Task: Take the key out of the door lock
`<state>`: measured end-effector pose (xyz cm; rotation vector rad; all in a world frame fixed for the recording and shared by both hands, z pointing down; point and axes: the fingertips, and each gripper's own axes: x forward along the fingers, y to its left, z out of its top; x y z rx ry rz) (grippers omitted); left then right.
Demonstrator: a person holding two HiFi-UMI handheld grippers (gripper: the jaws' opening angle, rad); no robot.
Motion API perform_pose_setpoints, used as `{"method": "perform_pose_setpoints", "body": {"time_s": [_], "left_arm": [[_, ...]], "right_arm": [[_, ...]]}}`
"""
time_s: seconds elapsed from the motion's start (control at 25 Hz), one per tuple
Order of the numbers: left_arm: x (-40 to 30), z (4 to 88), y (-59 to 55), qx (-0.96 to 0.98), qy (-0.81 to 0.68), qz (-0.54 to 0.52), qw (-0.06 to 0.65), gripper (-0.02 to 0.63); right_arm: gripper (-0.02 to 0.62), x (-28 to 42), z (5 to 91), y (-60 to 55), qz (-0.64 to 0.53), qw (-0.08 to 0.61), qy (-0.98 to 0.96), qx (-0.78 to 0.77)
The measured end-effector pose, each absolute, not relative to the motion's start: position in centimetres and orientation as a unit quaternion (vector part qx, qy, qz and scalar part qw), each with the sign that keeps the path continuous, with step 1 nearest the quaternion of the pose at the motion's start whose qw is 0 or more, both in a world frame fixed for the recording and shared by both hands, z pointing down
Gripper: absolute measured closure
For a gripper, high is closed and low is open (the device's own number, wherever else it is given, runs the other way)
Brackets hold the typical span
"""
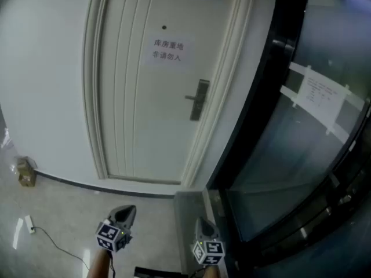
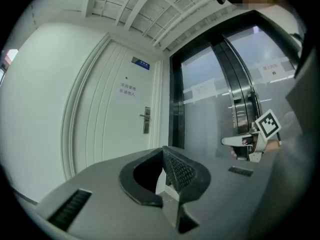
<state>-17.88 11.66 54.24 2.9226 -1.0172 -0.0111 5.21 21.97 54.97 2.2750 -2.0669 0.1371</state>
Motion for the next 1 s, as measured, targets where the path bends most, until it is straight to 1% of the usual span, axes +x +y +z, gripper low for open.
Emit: {"method": "perform_pose_setpoints", "body": {"time_s": [0.2,0.4,1.0], "left_arm": [[-17.4,54.5,11.8,0.945,-0.327,-0.002,0.026,0.597],[-16.9,54.9,11.8,0.944,-0.328,0.004,0.029,0.598],[-12.5,55.3,11.9,0.941,-0.337,0.008,0.028,0.597]], "right_arm": [[0.584,5.7,55.2,22.0,0.046,0.032,-0.671,0.739],[0.583,6.2,55.3,22.1,0.057,0.01,-0.674,0.736],[0.583,10.5,55.4,21.6,0.048,0.023,-0.681,0.73]]}}
